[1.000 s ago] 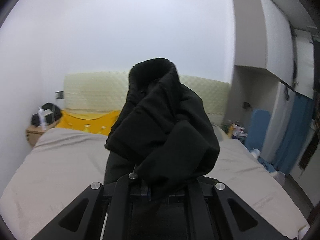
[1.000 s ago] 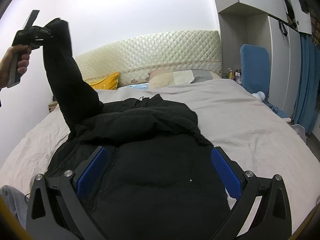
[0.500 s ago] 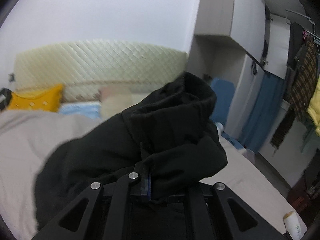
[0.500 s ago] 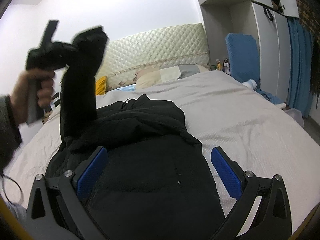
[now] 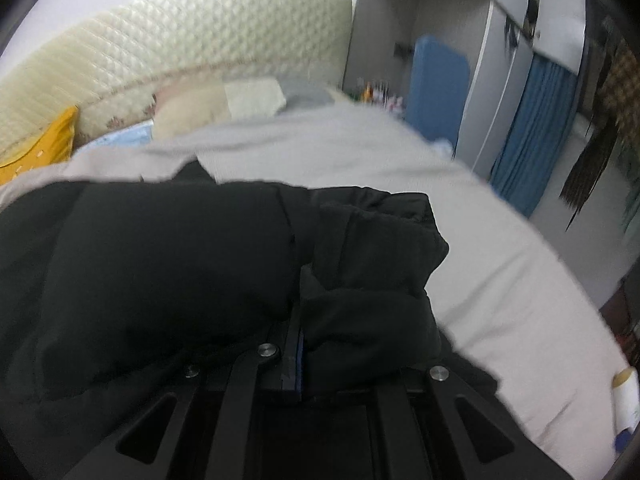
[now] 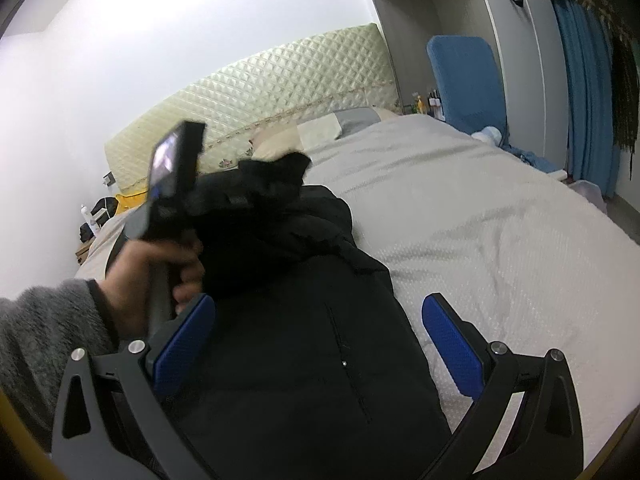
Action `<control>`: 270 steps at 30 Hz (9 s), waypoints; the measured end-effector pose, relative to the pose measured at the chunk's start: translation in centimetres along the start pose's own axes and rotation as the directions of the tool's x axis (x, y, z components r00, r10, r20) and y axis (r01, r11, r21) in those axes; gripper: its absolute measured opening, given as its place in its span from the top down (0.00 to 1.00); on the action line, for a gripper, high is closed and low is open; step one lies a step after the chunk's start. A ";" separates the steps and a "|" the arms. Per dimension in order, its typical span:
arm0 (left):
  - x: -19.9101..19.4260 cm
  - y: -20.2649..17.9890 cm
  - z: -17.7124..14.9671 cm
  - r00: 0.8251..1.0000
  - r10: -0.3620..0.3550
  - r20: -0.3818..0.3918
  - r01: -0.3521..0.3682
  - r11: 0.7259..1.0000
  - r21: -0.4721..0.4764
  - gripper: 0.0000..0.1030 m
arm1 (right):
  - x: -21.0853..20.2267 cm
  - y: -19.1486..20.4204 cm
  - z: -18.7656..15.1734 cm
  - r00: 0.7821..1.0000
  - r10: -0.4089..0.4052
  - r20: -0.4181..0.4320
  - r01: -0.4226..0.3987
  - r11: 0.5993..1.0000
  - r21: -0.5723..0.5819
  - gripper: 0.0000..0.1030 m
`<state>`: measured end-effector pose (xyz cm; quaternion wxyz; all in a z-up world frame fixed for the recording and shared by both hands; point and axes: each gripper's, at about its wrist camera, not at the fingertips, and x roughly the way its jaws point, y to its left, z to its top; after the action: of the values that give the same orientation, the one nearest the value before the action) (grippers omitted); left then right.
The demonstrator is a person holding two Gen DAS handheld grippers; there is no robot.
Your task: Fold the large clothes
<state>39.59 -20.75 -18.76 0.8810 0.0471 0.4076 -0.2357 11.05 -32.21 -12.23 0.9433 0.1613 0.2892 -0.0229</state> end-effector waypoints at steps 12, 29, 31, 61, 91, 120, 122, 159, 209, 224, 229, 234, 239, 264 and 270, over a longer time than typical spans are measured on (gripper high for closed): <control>-2.9 -2.3 0.7 0.991 0.126 0.043 -0.131 0.980 0.147 0.92 | 1.3 -0.3 -0.6 0.999 -0.036 -0.008 0.036 0.999 0.005 0.00; -12.7 -3.1 -3.3 0.978 0.206 -0.039 -0.185 0.938 0.293 0.69 | -0.4 2.9 -0.4 0.994 -0.071 0.083 0.081 0.990 -0.119 0.00; -13.0 -3.7 -5.0 0.968 0.247 -0.037 -0.215 0.900 0.378 0.44 | -0.9 3.4 -0.5 0.994 -0.067 0.091 0.079 0.987 -0.136 0.00; -17.3 21.1 -8.4 0.982 0.161 0.098 -0.130 0.955 -0.266 0.38 | 19.4 2.4 3.3 0.940 0.194 -0.281 -0.168 0.979 0.112 0.41; -9.7 21.0 -3.0 0.965 0.246 0.090 -0.226 0.956 -0.185 0.36 | 24.2 12.2 7.3 0.991 0.087 -0.099 -0.112 0.949 -0.295 0.27; -12.4 20.3 -3.0 0.956 0.280 0.093 -0.259 0.948 -0.186 0.32 | 23.3 11.7 8.3 0.994 0.038 -0.098 -0.069 0.940 -0.333 0.25; -15.2 19.3 -3.6 0.954 0.283 0.099 -0.262 0.947 -0.188 0.32 | 19.7 11.8 8.1 0.997 0.041 -0.070 -0.062 0.940 -0.335 0.24; -29.6 15.3 -23.1 0.987 0.161 -0.018 -0.160 0.950 -0.267 0.16 | -0.9 6.9 -2.9 0.977 0.053 -0.206 -0.104 0.964 -0.245 0.00; -22.1 28.6 -31.3 0.943 -0.310 -0.123 0.076 0.559 -0.826 0.16 | 10.5 -6.3 -6.4 0.734 0.334 -0.591 -0.026 0.884 0.468 0.00; -20.7 27.2 -30.9 0.921 -0.356 -0.156 0.102 0.610 -0.786 0.19 | 11.2 -2.4 -6.9 0.650 0.427 -0.628 -0.144 0.881 0.451 0.01; -20.2 25.8 -29.7 0.913 -0.391 -0.121 0.170 0.632 -0.756 0.42 | 10.2 0.4 -6.4 0.669 0.440 -0.600 -0.227 0.889 0.399 0.18; -20.1 25.2 -28.8 0.907 -0.409 -0.095 0.207 0.631 -0.748 0.72 | 9.4 0.5 -6.0 0.728 0.397 -0.560 -0.215 0.907 0.363 0.71; -22.0 25.0 -28.1 0.916 -0.397 -0.061 0.223 0.628 -0.745 0.89 | 8.1 -0.3 -4.8 0.763 0.398 -0.509 -0.244 0.907 0.344 0.83; -47.2 26.5 -24.1 0.923 -0.350 0.161 0.371 0.693 -0.618 0.96 | -12.6 -4.1 1.8 0.770 0.625 -0.131 -0.545 0.750 0.375 0.91; -51.4 25.1 -25.1 0.911 -0.364 0.194 0.404 0.693 -0.596 0.97 | -16.4 -4.7 1.1 0.768 0.633 -0.099 -0.566 0.742 0.358 0.92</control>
<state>4.88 27.72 -0.04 0.7889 -0.3408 0.4360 -0.2673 -2.62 -37.79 -3.64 0.8258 0.3924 0.3138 0.2561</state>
